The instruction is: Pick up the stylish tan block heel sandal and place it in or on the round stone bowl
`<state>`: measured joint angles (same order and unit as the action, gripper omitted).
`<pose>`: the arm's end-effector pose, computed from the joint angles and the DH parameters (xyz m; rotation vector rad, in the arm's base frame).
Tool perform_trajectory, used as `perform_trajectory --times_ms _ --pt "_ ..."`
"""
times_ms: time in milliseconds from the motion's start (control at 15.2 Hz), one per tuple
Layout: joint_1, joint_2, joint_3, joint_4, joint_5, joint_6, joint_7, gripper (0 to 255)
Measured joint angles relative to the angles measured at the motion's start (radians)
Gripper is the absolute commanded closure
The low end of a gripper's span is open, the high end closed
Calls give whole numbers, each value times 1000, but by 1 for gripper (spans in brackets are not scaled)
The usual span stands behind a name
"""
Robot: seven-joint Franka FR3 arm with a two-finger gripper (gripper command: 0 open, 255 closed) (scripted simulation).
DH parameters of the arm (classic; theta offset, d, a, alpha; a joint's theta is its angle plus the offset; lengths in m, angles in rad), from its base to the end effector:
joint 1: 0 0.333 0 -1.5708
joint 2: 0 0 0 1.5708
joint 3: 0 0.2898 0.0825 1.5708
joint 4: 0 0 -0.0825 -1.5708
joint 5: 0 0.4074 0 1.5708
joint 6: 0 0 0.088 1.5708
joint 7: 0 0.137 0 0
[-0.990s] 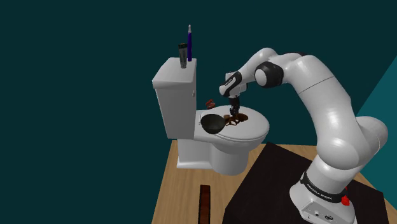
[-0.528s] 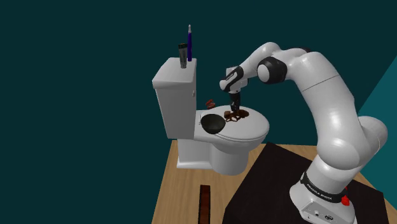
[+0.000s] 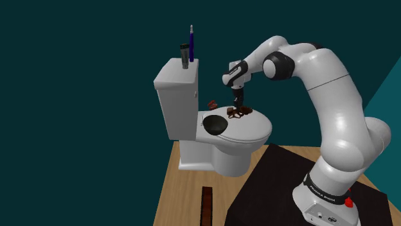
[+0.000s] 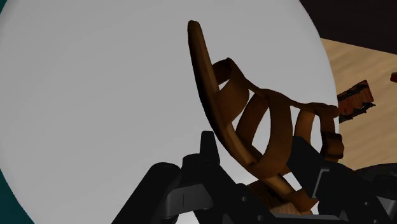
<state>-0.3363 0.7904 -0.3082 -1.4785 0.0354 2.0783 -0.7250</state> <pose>0.5695 -0.3990 0.1490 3.0600 0.1999 -0.3747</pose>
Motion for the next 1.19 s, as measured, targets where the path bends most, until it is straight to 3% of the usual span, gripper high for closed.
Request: perform_trajectory --times_ms 1188 --pt "29 -126 -18 34 -24 -159 6 255"
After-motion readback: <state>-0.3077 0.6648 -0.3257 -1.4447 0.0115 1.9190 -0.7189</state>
